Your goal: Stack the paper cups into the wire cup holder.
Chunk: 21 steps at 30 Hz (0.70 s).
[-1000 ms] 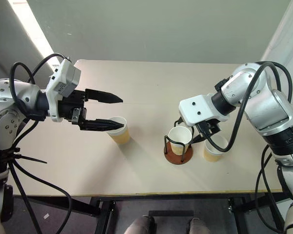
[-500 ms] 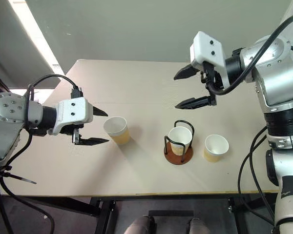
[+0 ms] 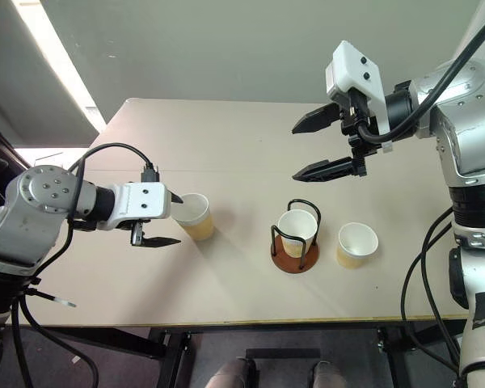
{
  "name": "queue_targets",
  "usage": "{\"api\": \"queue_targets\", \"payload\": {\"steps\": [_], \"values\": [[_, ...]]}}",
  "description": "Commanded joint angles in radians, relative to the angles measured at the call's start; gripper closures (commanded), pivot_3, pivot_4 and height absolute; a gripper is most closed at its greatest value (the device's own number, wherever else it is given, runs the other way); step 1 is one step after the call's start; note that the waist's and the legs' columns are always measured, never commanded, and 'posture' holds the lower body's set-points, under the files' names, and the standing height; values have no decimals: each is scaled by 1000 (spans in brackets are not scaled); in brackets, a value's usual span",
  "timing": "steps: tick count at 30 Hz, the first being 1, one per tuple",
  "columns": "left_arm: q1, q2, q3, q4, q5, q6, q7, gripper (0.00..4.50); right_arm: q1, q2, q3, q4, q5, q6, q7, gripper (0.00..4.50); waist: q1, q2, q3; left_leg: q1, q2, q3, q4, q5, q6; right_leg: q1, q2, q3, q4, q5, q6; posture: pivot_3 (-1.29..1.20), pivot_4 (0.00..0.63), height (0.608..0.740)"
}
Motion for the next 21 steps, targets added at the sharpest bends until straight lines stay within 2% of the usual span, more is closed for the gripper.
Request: {"api": "queue_targets", "payload": {"steps": [1, 18, 21], "values": [[-35, -9, -5, 13, 26, -30, -16, 0, -20, -23, -41, -43, 29, 13, 6, 164, 0, 0, 0, 0, 0, 0, 0, 0, 0, 0, 0, 0, 0, 0, 0, 0, 150, 740], [-68, -85, -78, 265, 138, -184, -39, 0, 10, -51, -50, -101, 61, 36, -32, 164, 0, 0, 0, 0, 0, 0, 0, 0, 1, 0, 0, 0, 0, 0, 0, 0, 150, 740], [-79, -107, -69, 284, 136, -188, -44, 627, 15, -55, -47, -101, 59, 34, -34, 138, 1, 0, 0, 0, 0, 0, 1, 0, 2, 0, 0, 0, 0, 0, 0, 0, 150, 740]]}}
